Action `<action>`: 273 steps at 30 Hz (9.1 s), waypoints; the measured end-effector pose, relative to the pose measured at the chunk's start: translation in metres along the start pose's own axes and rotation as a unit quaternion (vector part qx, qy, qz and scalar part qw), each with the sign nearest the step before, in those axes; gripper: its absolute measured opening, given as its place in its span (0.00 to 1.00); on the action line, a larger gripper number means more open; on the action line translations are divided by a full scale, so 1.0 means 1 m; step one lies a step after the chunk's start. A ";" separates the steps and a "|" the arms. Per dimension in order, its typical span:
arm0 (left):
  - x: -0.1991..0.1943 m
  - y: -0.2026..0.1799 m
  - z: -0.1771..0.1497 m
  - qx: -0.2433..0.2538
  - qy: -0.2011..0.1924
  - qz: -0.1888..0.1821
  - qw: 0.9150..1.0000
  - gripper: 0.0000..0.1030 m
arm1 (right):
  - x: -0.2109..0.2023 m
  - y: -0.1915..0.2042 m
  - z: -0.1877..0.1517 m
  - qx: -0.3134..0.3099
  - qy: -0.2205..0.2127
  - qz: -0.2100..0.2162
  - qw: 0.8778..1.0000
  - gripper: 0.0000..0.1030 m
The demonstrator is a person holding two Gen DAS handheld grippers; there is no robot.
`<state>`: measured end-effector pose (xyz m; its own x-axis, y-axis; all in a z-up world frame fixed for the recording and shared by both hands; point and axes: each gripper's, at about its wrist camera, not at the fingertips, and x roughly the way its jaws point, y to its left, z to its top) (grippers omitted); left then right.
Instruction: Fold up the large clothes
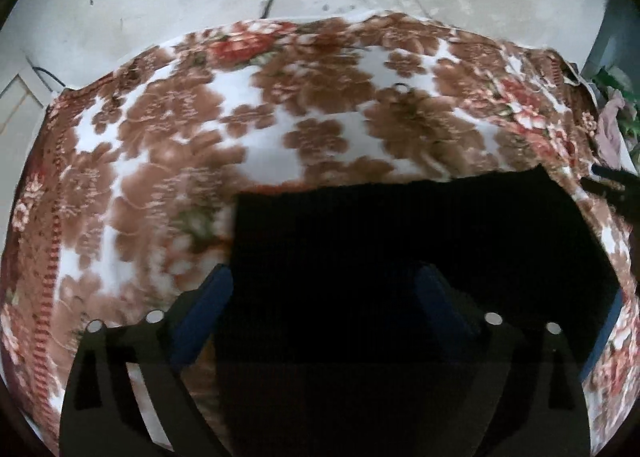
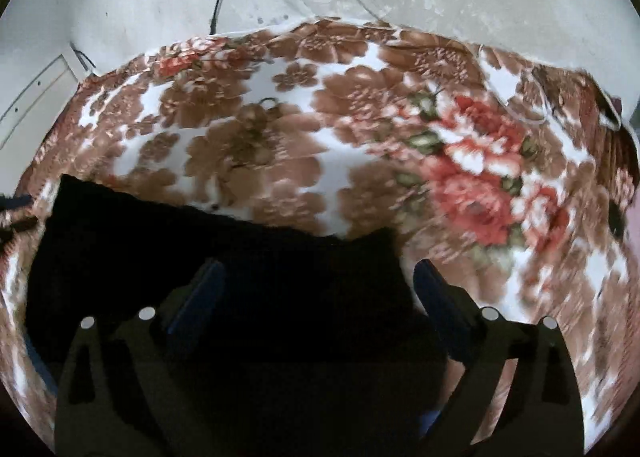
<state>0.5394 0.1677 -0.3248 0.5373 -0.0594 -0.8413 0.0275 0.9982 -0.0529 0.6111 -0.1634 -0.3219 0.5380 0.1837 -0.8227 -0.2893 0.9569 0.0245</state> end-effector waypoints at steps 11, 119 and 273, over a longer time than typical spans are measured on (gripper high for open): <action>0.067 -0.050 -0.019 -0.004 0.014 0.036 0.999 0.95 | 0.053 0.057 -0.032 -0.003 0.026 -0.043 0.999 0.95; -0.040 0.034 -0.198 -0.358 -0.148 -0.053 0.920 0.14 | 0.013 0.125 -0.127 -0.019 0.063 -0.047 0.997 0.95; 0.030 -0.279 -0.098 0.060 -0.028 -0.102 0.993 0.86 | 0.054 0.027 0.038 -0.043 0.165 0.092 0.981 0.73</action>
<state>0.4653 -0.1135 -0.3879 0.5562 -0.2625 -0.7885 0.2379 0.9594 -0.1516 0.6622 -0.1194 -0.3442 0.1899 0.2548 -0.9482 -0.4309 0.8894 0.1527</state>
